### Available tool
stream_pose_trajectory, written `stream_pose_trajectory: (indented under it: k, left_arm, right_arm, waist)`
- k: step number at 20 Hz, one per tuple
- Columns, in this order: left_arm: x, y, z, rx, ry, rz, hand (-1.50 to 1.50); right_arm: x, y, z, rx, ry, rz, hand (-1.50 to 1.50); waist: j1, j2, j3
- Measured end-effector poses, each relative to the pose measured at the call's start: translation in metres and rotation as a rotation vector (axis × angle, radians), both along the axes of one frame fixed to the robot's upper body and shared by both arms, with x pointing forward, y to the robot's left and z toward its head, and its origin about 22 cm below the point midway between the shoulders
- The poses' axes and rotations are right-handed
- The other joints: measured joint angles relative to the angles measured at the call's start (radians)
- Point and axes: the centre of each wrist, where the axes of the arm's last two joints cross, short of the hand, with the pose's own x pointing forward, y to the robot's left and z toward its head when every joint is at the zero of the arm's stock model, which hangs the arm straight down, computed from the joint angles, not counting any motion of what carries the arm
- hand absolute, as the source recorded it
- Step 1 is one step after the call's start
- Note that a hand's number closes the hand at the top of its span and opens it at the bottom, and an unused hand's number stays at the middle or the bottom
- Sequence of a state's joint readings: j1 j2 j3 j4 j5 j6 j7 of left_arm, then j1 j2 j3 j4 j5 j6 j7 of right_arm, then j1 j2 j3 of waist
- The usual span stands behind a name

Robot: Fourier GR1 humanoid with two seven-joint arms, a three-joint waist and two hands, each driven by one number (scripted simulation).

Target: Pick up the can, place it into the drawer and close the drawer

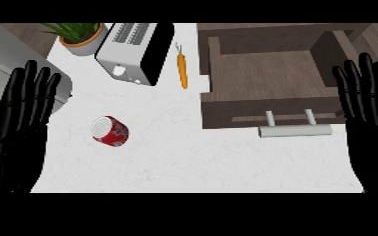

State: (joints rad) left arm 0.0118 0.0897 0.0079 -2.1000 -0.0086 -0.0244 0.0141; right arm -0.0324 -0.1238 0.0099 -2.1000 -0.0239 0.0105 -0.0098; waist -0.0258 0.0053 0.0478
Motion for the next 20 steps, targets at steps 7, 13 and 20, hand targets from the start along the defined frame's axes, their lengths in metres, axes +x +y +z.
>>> stream_pose_trajectory:
  k: [7,13,20]
  left_arm:
    - [0.005,0.019,0.0,0.022,0.053,-0.299,-1.5]
    - [0.004,0.069,-0.009,0.09,0.276,-0.358,-1.5]
    - [-0.003,0.113,0.002,0.095,0.346,-0.388,-1.5]
  right_arm:
    - [-0.007,-0.002,-0.017,0.036,0.095,-0.045,-1.5]
    - [-0.019,-0.021,-0.03,0.067,0.29,-0.217,-1.5]
    - [-0.042,-0.051,-0.028,0.084,0.33,-0.261,-1.5]
  waist:
    - [0.015,-0.002,-0.041]
    - [0.02,-0.004,-0.047]
    - [0.023,-0.006,-0.048]
